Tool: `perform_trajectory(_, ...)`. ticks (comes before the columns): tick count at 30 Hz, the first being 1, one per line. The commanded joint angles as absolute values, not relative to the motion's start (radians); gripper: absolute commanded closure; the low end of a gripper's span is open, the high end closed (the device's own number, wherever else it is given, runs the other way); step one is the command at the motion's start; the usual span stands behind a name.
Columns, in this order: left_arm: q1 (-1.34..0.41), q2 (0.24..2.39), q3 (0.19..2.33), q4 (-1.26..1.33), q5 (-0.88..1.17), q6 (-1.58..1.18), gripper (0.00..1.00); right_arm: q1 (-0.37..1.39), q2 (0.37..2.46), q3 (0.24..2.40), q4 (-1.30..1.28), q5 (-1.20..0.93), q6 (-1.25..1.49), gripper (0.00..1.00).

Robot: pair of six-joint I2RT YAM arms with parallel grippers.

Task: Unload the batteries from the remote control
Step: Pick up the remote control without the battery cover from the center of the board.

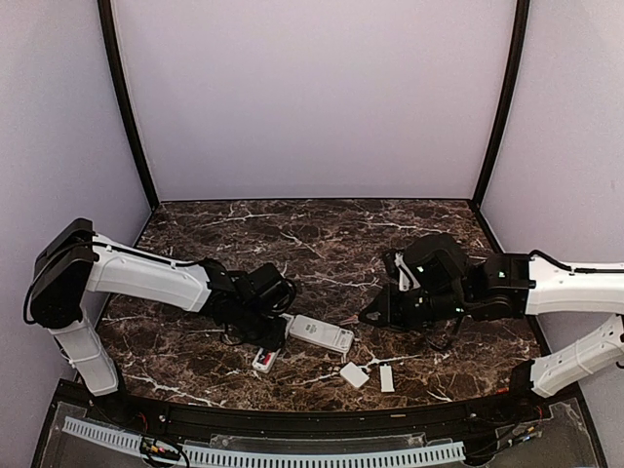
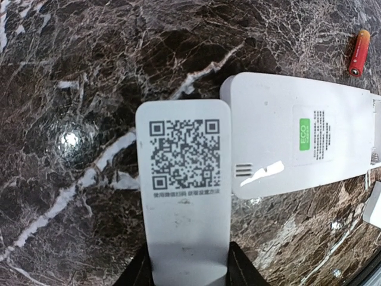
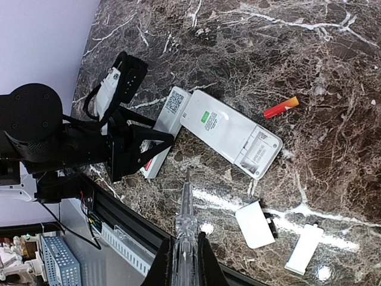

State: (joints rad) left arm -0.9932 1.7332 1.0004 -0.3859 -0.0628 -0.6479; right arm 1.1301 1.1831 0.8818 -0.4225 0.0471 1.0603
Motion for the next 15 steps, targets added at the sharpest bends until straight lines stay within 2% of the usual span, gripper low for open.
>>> perform_trajectory(1, -0.999, 1.706, 1.000, -0.453, -0.122, -0.617, 0.67, 1.134, 1.159, 0.864, -0.429, 0.081, 1.082, 1.00)
perform_trajectory(5, -0.999, 1.619, 0.947, -0.462, -0.146, -0.594, 0.72, 1.135, 1.148, 0.864, -0.442, 0.092, 1.086, 1.00)
perform_trajectory(9, -1.000, 1.473, 0.875, -0.448, -0.139, -0.520, 0.73, 1.133, 1.123, 0.865, -0.468, 0.118, 1.085, 1.00)
perform_trajectory(15, -1.016, 1.282, 0.797, -0.440, -0.016, -0.343, 0.74, 1.122, 1.075, 0.859, -0.506, 0.148, 1.084, 1.00)
